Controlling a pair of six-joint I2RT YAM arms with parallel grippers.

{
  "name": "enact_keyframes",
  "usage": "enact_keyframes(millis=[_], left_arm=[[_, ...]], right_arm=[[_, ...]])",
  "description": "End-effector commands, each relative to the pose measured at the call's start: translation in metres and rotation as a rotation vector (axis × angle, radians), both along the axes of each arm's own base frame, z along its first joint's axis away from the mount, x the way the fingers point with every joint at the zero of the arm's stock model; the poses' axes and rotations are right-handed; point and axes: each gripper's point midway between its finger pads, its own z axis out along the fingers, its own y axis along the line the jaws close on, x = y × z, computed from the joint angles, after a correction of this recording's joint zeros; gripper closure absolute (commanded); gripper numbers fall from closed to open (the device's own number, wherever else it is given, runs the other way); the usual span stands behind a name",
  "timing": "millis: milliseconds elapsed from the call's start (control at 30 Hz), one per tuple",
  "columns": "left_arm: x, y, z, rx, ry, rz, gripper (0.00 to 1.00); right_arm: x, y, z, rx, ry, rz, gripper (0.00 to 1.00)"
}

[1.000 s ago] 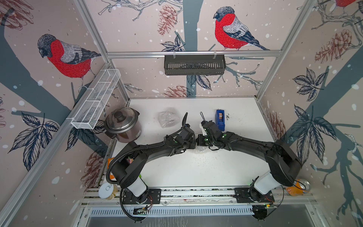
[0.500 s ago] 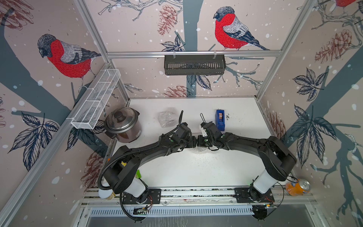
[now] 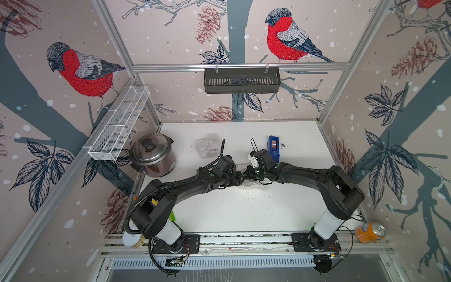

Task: Wrap bowls in bubble wrap
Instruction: Wrap the bowl in bubble wrap.

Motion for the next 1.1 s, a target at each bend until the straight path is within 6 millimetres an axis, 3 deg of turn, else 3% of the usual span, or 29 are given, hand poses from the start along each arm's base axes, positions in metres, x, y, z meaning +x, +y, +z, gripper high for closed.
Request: enact_keyframes(millis=[0,100,300,433,633,800,967,1067], left_arm=[[0.015,-0.006,0.009,-0.053,-0.034,0.006,0.52],[0.019,-0.01,0.005,-0.051,-0.025,0.0,0.68],[0.013,-0.006,-0.011,-0.028,0.014,0.019,0.75],[0.007,0.002,-0.016,-0.017,0.038,0.057,0.77],[0.001,0.005,-0.015,-0.027,0.057,0.112,0.8],[-0.001,0.003,-0.012,-0.027,0.065,0.131,0.81],[-0.006,0.002,-0.012,-0.035,0.083,0.151,0.83],[-0.01,0.001,-0.014,-0.051,0.106,0.17,0.84]], right_arm=[[0.002,0.005,0.01,0.032,-0.014,0.003,1.0],[0.002,0.006,0.02,0.04,-0.036,0.003,0.98],[0.005,0.002,0.058,-0.011,-0.154,-0.025,0.55],[-0.007,-0.005,0.072,-0.109,-0.219,-0.049,0.4],[-0.038,-0.016,0.074,-0.204,-0.256,-0.09,0.38],[-0.05,-0.023,0.085,-0.181,-0.27,-0.121,0.41],[-0.04,-0.023,0.081,-0.195,-0.274,-0.136,0.52],[-0.028,-0.019,0.068,-0.189,-0.243,-0.131,0.64]])
